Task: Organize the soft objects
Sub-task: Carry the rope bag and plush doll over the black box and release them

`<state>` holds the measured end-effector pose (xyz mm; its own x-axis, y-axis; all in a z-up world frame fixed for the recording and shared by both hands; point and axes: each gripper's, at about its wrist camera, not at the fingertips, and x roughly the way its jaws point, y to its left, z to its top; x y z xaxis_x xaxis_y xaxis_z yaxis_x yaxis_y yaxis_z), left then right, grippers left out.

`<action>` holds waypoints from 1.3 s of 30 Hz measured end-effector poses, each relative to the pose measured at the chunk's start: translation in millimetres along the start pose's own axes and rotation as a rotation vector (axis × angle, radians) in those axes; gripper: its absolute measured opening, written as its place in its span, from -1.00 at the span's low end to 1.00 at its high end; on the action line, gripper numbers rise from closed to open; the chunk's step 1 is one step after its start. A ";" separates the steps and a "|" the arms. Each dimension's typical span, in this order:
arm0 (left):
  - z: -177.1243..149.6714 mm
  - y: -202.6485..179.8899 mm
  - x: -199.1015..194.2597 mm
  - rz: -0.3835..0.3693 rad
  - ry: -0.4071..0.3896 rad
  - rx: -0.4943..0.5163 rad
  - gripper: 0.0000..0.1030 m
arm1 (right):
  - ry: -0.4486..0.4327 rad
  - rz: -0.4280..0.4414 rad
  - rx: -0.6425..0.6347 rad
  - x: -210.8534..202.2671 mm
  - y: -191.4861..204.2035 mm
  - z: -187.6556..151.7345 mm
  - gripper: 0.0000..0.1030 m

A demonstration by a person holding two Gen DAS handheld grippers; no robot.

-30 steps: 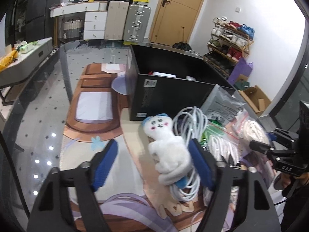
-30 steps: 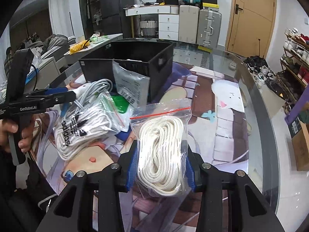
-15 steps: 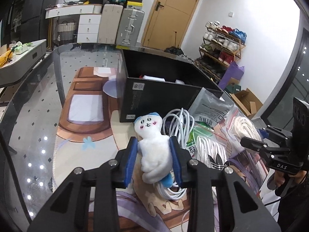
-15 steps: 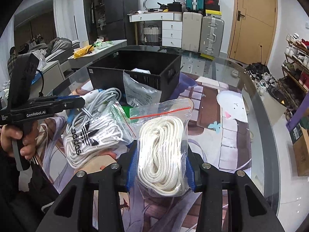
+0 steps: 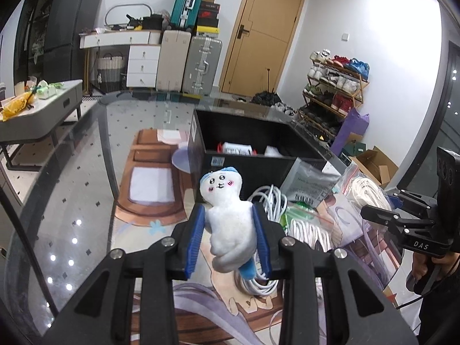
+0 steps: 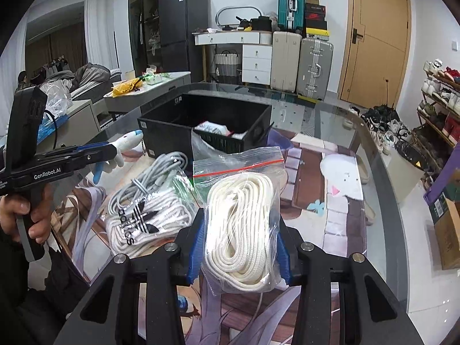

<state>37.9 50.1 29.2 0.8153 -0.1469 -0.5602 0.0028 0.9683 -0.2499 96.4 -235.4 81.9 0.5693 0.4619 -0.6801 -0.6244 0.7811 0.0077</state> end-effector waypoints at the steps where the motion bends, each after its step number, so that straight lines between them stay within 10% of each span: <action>1: 1.6 -0.7 -2.4 0.009 -0.011 0.006 -0.38 | -0.010 -0.002 -0.004 -2.9 1.1 1.8 -0.18; 39: 70.7 -22.7 14.7 0.087 -0.138 0.099 -0.37 | -0.116 0.072 0.046 9.9 3.5 89.4 -0.18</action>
<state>90.7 40.2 82.5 0.8865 -0.0394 -0.4611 -0.0196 0.9923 -0.1224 147.7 -190.5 140.7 0.5834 0.5607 -0.5876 -0.6424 0.7612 0.0886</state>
